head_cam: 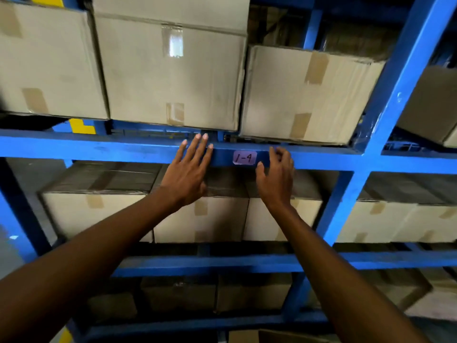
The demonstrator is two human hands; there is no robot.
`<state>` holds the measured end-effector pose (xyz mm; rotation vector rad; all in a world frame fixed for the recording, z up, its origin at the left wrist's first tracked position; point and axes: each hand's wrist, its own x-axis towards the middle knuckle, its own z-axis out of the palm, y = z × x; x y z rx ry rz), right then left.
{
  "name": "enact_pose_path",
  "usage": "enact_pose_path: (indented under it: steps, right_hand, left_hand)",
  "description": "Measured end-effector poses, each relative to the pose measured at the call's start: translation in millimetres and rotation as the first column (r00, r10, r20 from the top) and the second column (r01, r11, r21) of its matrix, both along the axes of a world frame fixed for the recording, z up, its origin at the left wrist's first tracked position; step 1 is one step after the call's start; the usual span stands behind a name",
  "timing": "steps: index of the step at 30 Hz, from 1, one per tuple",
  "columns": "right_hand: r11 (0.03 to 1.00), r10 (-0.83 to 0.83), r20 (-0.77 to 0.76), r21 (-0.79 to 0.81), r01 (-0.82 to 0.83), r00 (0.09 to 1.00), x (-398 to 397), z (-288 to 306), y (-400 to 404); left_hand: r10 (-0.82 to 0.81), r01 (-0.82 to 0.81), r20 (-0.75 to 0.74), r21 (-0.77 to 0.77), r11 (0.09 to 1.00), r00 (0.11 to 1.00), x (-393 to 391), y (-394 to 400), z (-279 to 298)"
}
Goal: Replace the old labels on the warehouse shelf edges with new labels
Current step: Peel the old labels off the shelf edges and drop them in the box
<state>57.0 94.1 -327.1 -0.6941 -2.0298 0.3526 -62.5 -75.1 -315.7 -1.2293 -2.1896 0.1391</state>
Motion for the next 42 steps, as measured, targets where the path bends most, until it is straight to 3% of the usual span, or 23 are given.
enact_pose_path:
  steps: [3, 6, 9, 15, 20, 27, 31, 37, 42]
  right_hand:
    - [0.997, -0.076, 0.124, 0.015, 0.074, 0.989, -18, 3, -3]
    - [0.992, -0.126, 0.2, 0.03, 0.122, 0.972, -30, -7, -5]
    - [0.986, -0.165, 0.208, 0.049, 0.159, 0.964, -41, -15, -8]
    - [0.99, -0.139, 0.113, 0.022, 0.138, 0.984, -54, -22, -22]
    - [0.989, -0.137, -0.137, -0.073, 0.128, 0.981, -53, -14, -21]
    - [0.973, -0.192, -0.169, -0.161, 0.166, 0.967, -54, -1, -8]
    - [0.982, -0.098, -0.173, -0.176, 0.067, 0.98, -49, 1, 0]
    - [0.929, 0.165, -0.274, -0.279, -0.243, 0.947, -29, -2, -4]
    - [0.894, 0.199, -0.35, -0.317, -0.315, 0.916, -1, -8, -6]
  left_hand:
    - [0.066, -0.058, 0.079, -0.095, 0.994, 0.995, -20, -2, 1]
    - [0.048, -0.034, 0.159, -0.091, 0.995, 0.986, -26, 1, -5]
    - [0.021, -0.009, 0.147, -0.079, 0.997, 0.989, -31, 2, -7]
    - [0.021, -0.012, 0.113, -0.079, 0.997, 0.993, -32, 2, -12]
    - [0.013, -0.004, 0.138, -0.068, 0.998, 0.99, -32, 2, -12]
    - [0.009, -0.002, 0.13, -0.054, 0.999, 0.991, -32, 3, -15]
    - [0.021, -0.015, 0.107, -0.061, 0.998, 0.994, -33, 3, -16]
    - [0.042, -0.037, 0.095, -0.056, 0.998, 0.995, -29, 4, -17]
    - [0.066, -0.066, 0.137, -0.004, 0.998, 0.988, -18, 10, -20]
